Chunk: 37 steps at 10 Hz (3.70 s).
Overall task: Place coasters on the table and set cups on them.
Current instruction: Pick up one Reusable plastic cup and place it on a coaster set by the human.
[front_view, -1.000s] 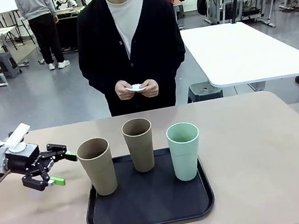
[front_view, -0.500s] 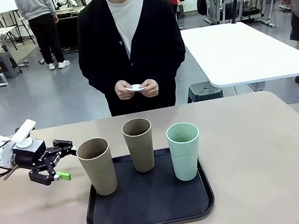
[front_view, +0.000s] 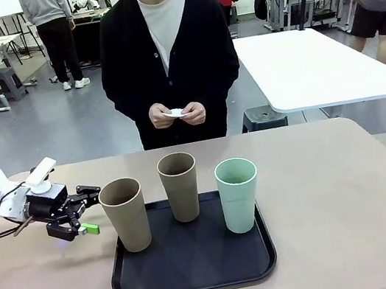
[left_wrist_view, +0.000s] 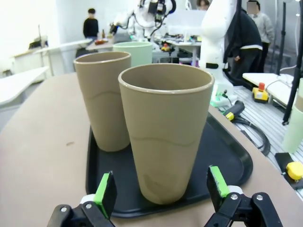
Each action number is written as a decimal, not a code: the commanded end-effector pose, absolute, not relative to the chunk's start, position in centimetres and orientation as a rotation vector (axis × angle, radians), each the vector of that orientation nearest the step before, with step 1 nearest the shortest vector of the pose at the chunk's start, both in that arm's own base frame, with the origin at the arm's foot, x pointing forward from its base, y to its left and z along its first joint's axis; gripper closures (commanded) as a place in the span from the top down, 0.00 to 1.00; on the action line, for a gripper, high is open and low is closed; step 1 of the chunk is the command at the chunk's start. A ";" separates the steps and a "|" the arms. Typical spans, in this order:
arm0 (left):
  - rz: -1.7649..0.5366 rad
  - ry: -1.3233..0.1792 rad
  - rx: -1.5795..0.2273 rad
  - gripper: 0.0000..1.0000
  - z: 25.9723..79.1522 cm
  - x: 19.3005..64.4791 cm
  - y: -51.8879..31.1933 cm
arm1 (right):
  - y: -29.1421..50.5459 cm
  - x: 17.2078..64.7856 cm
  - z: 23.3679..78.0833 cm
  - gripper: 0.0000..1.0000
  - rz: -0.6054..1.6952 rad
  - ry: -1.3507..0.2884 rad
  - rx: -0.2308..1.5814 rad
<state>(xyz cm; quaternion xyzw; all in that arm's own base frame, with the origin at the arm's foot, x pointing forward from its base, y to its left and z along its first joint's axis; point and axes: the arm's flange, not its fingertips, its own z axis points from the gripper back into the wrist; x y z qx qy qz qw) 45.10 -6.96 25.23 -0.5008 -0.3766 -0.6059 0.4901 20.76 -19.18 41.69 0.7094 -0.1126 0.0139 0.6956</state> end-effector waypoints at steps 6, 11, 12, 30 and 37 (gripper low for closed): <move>-1.480 -0.900 -1.225 1.00 25.8 44.7 -8.8 | -19.3 20.7 41.7 1.00 0.032 -0.259 1.588; -1.527 -0.894 -1.216 1.00 25.9 44.8 -10.8 | -19.3 20.7 41.7 1.00 0.032 -0.259 1.588; -1.538 -0.895 -1.215 1.00 25.8 44.9 -11.3 | -19.3 20.7 41.7 1.00 0.032 -0.259 1.588; -1.435 -1.083 -1.340 0.00 38.1 42.0 -12.2 | -19.3 20.7 41.7 1.00 0.032 -0.259 1.588; -1.382 -1.186 -1.263 0.00 46.0 42.4 -8.6 | -19.3 20.7 41.7 1.00 0.032 -0.259 1.588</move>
